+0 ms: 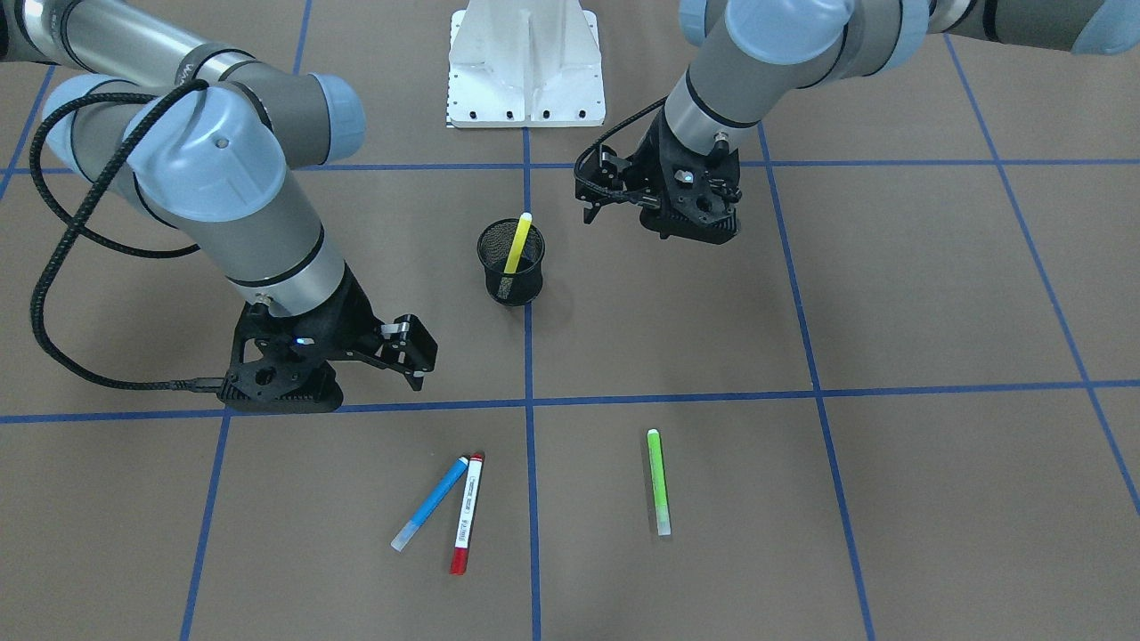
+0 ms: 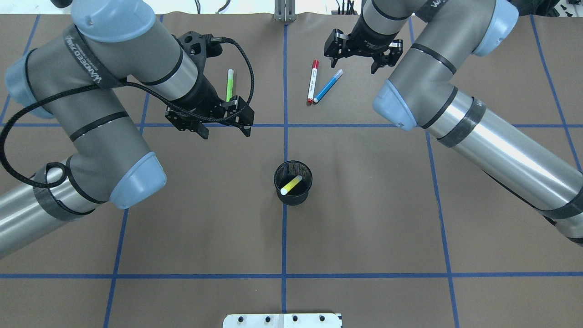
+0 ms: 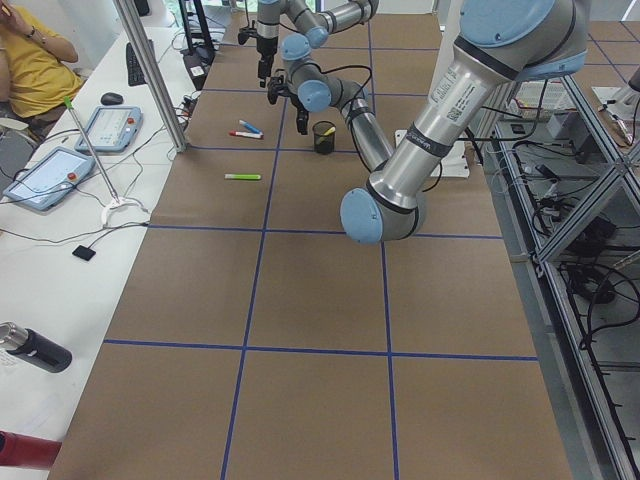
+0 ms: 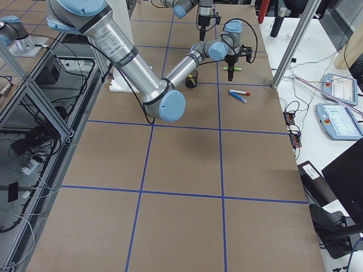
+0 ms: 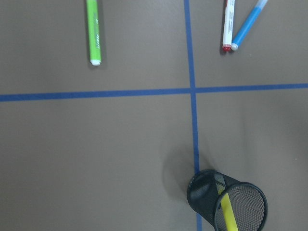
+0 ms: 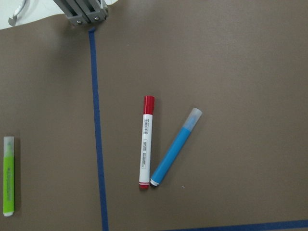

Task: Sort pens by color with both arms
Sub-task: 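Move the left gripper over the pen cup while the right arm withdraws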

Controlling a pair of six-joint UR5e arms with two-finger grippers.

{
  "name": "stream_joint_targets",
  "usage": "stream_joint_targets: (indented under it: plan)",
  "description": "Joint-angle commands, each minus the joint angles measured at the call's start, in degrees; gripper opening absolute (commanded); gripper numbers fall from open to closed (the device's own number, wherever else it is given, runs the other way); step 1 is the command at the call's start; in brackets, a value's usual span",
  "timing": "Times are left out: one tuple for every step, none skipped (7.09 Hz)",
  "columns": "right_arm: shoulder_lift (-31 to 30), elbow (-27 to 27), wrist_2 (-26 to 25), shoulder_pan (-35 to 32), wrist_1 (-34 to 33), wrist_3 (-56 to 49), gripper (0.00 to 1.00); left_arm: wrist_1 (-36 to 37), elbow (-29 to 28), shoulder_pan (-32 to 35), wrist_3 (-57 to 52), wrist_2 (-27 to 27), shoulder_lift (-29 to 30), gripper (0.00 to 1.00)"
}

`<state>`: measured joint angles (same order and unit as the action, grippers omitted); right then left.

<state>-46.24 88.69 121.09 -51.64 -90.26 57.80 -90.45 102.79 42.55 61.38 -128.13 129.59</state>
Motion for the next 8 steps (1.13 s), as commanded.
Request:
stream_joint_targets:
  plan:
    - [-5.51, 7.78, 1.96, -1.09, -7.27, -7.85, 1.0, 0.01, -4.16, -2.72, 0.14, 0.07, 3.46, 0.9]
    - [-5.88, 8.51, 2.05, -1.09, -7.65, -7.96, 1.0, 0.01, -5.22, -4.3, 0.14, 0.07, 3.99, 0.72]
    - [-5.97, 8.6, 2.31, -1.09, -7.65, -7.88, 1.0, -0.08, -6.28, -5.45, 0.14, 0.07, 4.17, 0.71]
    - [-6.32, 8.6, 2.31, -1.09, -7.65, -7.96, 1.0, -0.08, -7.68, -6.59, 0.14, 0.07, 4.7, 0.71]
    - [-6.76, 8.86, 2.31, -1.09, -7.65, -7.97, 1.0, -0.08, -10.04, -7.21, 0.23, 0.07, 6.27, 0.71]
    - [-6.76, 8.87, 2.31, -1.09, -7.65, -7.97, 1.0, -0.34, -11.29, -7.83, 0.41, -0.02, 6.98, 0.69]
    - [-6.76, 8.87, 2.31, -1.09, -7.56, -7.97, 1.0, -0.52, -11.47, -8.35, 0.41, -0.02, 6.99, 0.61]
    - [-6.76, 8.87, 2.31, -1.09, -7.56, -7.88, 1.0, -0.69, -12.0, -8.79, 0.93, -0.02, 7.42, 0.57]
